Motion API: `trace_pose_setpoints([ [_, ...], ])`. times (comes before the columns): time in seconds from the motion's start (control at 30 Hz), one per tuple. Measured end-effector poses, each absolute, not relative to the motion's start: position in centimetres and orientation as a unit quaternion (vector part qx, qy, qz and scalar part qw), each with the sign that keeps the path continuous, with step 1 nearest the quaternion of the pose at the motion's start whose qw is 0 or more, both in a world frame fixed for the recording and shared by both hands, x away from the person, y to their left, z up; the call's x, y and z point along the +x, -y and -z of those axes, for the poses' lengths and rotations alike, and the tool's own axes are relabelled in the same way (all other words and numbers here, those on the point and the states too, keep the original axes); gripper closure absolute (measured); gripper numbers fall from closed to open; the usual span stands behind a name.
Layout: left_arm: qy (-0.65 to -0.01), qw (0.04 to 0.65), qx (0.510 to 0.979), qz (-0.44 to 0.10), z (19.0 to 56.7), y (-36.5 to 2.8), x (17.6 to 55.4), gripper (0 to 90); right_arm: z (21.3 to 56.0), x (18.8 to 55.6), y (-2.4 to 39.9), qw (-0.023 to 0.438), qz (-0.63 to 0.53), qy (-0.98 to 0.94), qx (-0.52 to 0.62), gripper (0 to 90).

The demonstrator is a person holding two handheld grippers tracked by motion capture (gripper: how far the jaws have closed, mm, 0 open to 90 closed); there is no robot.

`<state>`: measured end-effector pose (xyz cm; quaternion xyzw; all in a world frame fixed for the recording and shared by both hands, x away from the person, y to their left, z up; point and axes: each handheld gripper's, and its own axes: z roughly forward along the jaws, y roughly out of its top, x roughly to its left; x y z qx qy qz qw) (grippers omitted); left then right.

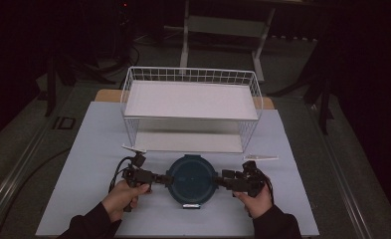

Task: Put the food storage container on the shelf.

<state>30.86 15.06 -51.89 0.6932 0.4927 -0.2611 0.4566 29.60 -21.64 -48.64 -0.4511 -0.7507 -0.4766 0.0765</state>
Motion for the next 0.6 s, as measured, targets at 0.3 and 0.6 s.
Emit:
trace_pose_setpoints([
  [0.3, -0.476, 0.46, 0.708, 0.247, 51.5, -15.1, 30.1, 56.8, 50.0, 30.0, 21.9, 0.135, 0.461, 0.743, -0.466, 44.7],
  [0.6, -0.469, 0.466, 0.711, 0.239, 51.4, -15.0, 29.7, 57.1, 50.3, 30.0, 21.9, 0.183, 0.457, 0.735, -0.466, 53.2],
])
